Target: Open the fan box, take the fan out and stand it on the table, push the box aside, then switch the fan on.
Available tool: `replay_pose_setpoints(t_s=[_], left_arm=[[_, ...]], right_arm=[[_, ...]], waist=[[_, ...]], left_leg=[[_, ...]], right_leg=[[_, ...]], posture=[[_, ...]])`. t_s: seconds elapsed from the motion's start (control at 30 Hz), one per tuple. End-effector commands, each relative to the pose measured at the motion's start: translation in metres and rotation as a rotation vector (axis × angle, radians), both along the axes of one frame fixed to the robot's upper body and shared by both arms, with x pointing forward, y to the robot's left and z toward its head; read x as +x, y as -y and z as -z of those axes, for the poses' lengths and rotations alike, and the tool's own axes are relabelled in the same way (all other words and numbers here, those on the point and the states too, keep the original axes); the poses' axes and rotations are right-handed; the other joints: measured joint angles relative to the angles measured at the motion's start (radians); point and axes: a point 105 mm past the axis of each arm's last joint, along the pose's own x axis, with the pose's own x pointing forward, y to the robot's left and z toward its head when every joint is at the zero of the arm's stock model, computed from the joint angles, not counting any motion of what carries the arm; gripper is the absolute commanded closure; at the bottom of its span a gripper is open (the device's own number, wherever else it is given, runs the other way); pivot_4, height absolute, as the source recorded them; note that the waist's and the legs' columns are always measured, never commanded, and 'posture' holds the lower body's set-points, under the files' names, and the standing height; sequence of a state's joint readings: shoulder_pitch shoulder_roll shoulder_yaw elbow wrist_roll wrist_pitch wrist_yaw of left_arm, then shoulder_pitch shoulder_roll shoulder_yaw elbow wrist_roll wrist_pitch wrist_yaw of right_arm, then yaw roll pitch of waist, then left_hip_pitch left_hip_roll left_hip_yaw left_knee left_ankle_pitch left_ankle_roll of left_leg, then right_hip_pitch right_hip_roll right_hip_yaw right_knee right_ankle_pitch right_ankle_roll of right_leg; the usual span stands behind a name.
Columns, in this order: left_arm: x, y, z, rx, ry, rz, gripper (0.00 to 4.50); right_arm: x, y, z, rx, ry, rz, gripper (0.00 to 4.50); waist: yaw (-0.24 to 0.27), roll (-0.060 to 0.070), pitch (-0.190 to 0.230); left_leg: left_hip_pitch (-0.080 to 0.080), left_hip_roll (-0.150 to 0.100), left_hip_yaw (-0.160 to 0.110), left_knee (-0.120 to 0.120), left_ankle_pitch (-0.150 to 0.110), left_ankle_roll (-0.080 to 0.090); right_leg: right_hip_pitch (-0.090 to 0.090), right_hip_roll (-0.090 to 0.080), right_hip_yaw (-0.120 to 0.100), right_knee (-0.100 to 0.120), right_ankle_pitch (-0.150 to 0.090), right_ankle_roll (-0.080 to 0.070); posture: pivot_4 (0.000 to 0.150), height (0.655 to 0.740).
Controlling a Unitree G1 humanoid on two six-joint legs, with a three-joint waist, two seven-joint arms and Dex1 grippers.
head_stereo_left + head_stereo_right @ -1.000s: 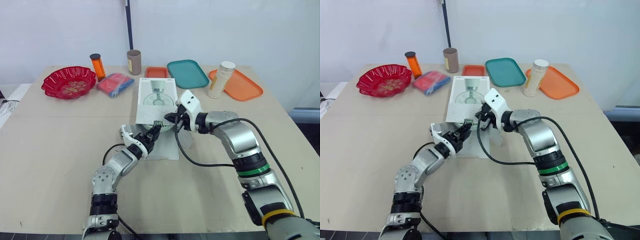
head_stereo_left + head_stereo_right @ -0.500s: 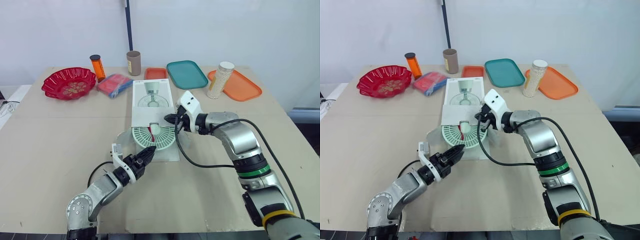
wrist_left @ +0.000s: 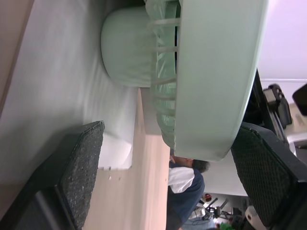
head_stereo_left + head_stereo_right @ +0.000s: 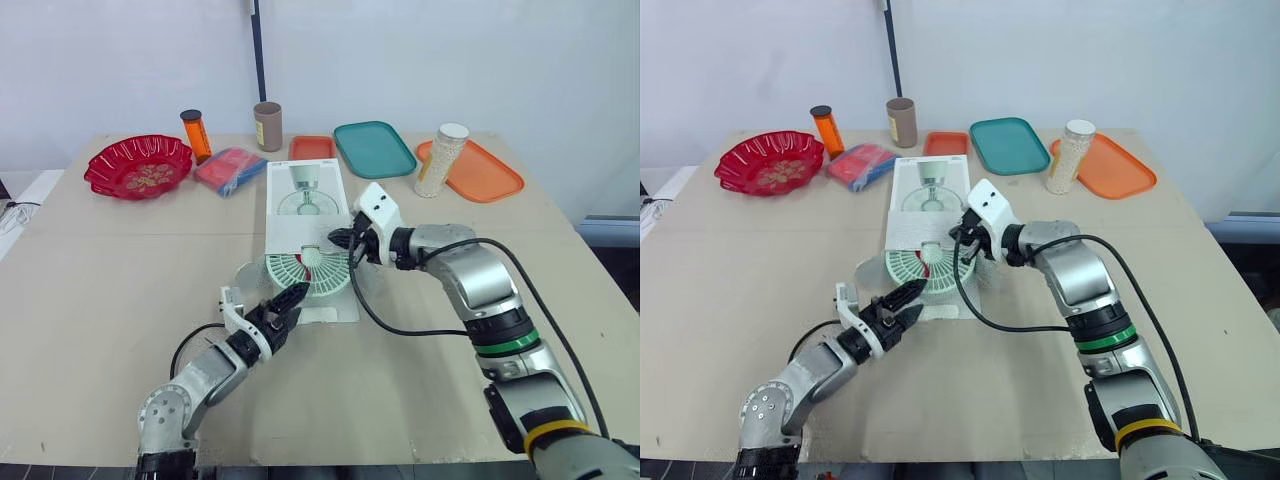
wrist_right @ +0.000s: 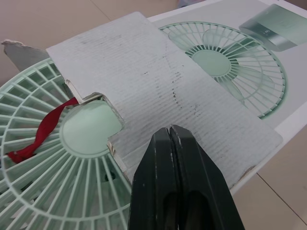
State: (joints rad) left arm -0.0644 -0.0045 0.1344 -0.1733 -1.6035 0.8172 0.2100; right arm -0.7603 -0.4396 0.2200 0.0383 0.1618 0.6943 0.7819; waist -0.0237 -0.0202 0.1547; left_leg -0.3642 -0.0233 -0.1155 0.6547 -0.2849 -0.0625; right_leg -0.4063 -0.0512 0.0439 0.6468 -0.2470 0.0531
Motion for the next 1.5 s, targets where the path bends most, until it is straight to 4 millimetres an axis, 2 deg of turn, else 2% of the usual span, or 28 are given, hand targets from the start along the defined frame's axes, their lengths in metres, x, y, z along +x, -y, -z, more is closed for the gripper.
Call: replay_pose_setpoints(t_s=[0.03, 0.23, 0.63, 0.67, 0.7, 0.83, 0.9, 1.23, 1.43, 1.5], left_arm=[[0.004, -0.005, -0.017, -0.081, 0.059, -0.025, 0.27], [0.013, -0.007, -0.017, -0.061, 0.071, -0.03, 0.27], [0.022, 0.009, -0.011, -0.041, 0.048, -0.012, 0.27], [0.021, 0.009, -0.011, -0.041, 0.048, -0.011, 0.8], [0.019, 0.008, -0.01, -0.043, 0.046, -0.013, 0.91], [0.012, 0.0, -0.009, -0.044, 0.04, -0.025, 2.3], [0.007, -0.006, -0.008, -0.04, 0.036, -0.04, 2.86], [-0.026, -0.024, -0.002, 0.001, 0.017, -0.015, 2.88], [-0.048, -0.022, 0.008, 0.06, -0.007, 0.064, 2.88], [-0.047, -0.021, 0.008, 0.064, -0.007, 0.061, 1.86]], right_arm=[[-0.002, -0.002, -0.008, 0.01, 0.031, -0.011, 4.5], [-0.002, -0.001, -0.008, 0.006, 0.032, -0.008, 4.5], [-0.001, -0.004, -0.008, 0.004, 0.042, -0.016, 4.5], [-0.001, -0.004, -0.008, 0.004, 0.042, -0.015, 4.5], [-0.001, -0.004, -0.008, 0.004, 0.043, -0.014, 4.5], [-0.001, -0.005, -0.008, 0.005, 0.041, -0.022, 4.5], [-0.001, -0.005, -0.007, 0.005, 0.041, -0.023, 4.5], [0.0, -0.01, -0.007, 0.008, 0.042, -0.039, 4.5], [0.003, -0.011, -0.009, 0.011, 0.047, -0.044, 4.5], [0.003, -0.011, -0.008, 0.011, 0.047, -0.043, 4.5]], waist=[[0.0, 0.0, 0.0], [0.0, 0.0, 0.0], [0.0, 0.0, 0.0], [0.0, 0.0, 0.0], [0.0, 0.0, 0.0], [0.0, 0.0, 0.0], [-0.001, 0.0, 0.0], [-0.002, 0.0, 0.0], [0.0, 0.0, 0.0], [0.0, 0.0, 0.0]], left_leg=[[0.0, 0.0, 0.0, 0.0, 0.0, 0.0], [-0.001, 0.0, 0.0, 0.0, 0.0, 0.0], [-0.001, 0.0, 0.0, 0.0, 0.0, 0.0], [-0.001, 0.0, 0.0, 0.0, 0.0, 0.0], [-0.001, 0.0, 0.0, 0.0, 0.0, 0.0], [-0.001, 0.0, 0.0, 0.0, 0.0, 0.0], [-0.001, 0.0, 0.0, 0.0, 0.0, 0.0], [-0.001, 0.001, 0.0, 0.0, 0.0, 0.0], [0.0, 0.001, 0.0, 0.0, -0.003, 0.005], [0.0, 0.001, 0.0, 0.0, -0.003, 0.005]], right_leg=[[0.0, 0.0, 0.0, 0.0, 0.0, 0.0], [-0.001, 0.0, 0.0, 0.0, 0.0, 0.0], [-0.001, 0.0, 0.0, 0.0, 0.0, 0.0], [-0.001, 0.0, 0.0, 0.0, 0.0, 0.0], [-0.001, 0.0, 0.0, 0.0, 0.0, 0.0], [-0.001, 0.0, 0.0, 0.0, 0.0, 0.0], [-0.001, 0.0, 0.0, 0.0, 0.0, 0.0], [-0.001, 0.0, 0.0, 0.0, 0.0, 0.0], [0.0, 0.0, 0.0, 0.0, 0.0, 0.0], [0.0, 0.0, 0.0, 0.0, 0.0, 0.0]], posture=[[0.15, 0.74], [0.15, 0.74], [0.15, 0.74], [0.15, 0.74], [0.15, 0.74], [0.15, 0.74], [0.15, 0.74], [0.15, 0.74], [0.15, 0.74], [0.15, 0.74]])
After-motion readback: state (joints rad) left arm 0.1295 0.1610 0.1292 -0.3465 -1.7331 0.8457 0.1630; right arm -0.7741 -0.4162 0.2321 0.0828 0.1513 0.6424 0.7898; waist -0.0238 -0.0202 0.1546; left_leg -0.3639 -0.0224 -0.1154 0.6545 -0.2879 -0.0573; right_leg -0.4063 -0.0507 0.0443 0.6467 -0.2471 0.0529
